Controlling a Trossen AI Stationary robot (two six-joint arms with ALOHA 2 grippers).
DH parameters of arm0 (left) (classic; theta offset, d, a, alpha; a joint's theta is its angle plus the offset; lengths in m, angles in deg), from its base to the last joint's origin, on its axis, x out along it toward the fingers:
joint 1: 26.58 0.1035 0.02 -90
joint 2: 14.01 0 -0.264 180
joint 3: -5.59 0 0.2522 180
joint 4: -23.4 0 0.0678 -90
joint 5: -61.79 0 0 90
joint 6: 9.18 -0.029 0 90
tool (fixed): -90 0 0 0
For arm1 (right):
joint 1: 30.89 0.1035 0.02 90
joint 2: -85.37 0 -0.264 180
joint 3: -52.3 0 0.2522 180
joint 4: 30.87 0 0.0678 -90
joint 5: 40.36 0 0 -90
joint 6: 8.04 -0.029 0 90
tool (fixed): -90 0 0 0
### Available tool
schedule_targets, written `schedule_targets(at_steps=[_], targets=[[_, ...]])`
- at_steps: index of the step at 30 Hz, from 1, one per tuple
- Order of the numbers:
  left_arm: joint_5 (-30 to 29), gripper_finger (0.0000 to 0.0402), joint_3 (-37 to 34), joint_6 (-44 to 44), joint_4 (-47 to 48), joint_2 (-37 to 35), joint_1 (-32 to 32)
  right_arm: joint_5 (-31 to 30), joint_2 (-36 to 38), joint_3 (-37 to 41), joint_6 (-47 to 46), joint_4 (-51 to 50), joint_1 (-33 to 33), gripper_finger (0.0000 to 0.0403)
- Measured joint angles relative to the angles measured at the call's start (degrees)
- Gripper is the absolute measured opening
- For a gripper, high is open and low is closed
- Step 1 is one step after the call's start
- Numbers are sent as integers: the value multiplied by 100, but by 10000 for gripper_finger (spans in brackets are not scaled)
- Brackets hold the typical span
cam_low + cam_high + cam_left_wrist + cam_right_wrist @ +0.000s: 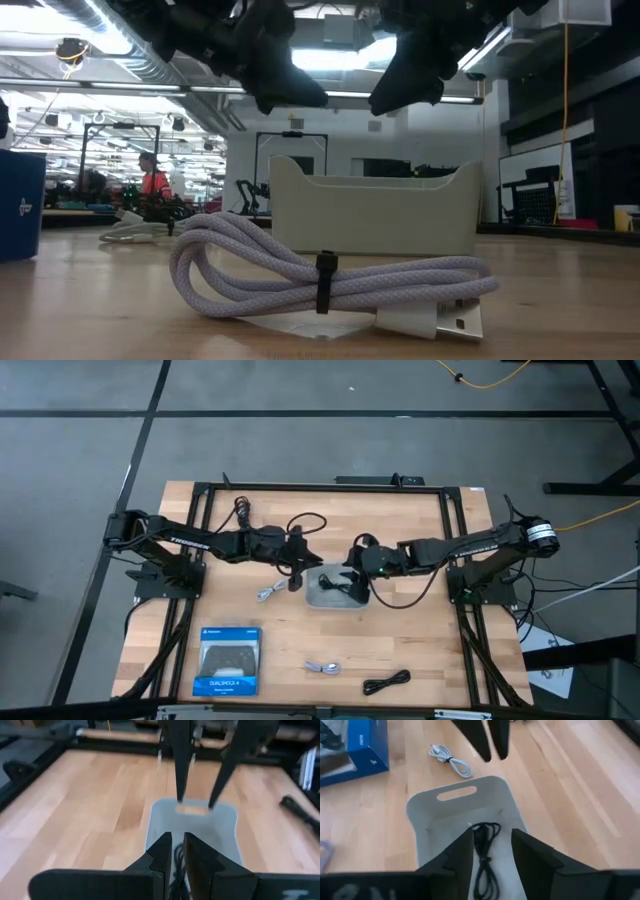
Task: Pick and place USB-C Cables
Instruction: Put the white charger cable into the gray bin
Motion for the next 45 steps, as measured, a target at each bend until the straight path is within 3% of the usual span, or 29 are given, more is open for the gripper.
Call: schedule_targets(at_steps=[4, 9, 13, 18, 23, 28, 31, 37, 45], targets=[[-208, 44, -1, 47, 518, -220, 11, -1016, 295, -75, 93, -586, 0, 139], [-302, 44, -2, 433, 1262, -507, 11, -2574, 872, -284, -731, -1958, -4, 139], [-319, 43, 3, 1077, 1902, -541, 16, -3169, 1333, -291, -1667, -3123, -46, 139], [-436, 43, -1, 2180, 3278, -494, 119, -3240, 1655, -291, -2853, -4338, -174, 139], [-391, 43, -5, 2522, 4111, -496, 207, -3239, 1666, -291, -3024, -4672, -195, 139], [-78, 43, -5, 1596, 4092, -496, 236, -3237, 1660, -289, -3020, -4671, -195, 139], [182, 43, -3, 1518, 4027, -496, 90, -3237, 1659, -289, -2989, -4673, -195, 139], [798, 54, -1, 2801, 4165, -496, -282, -3237, 1659, -289, -2864, -4673, -195, 139], [167, 124, 1, 3450, 4707, -448, -466, -3233, 1657, -286, -2853, -4780, -192, 139]])
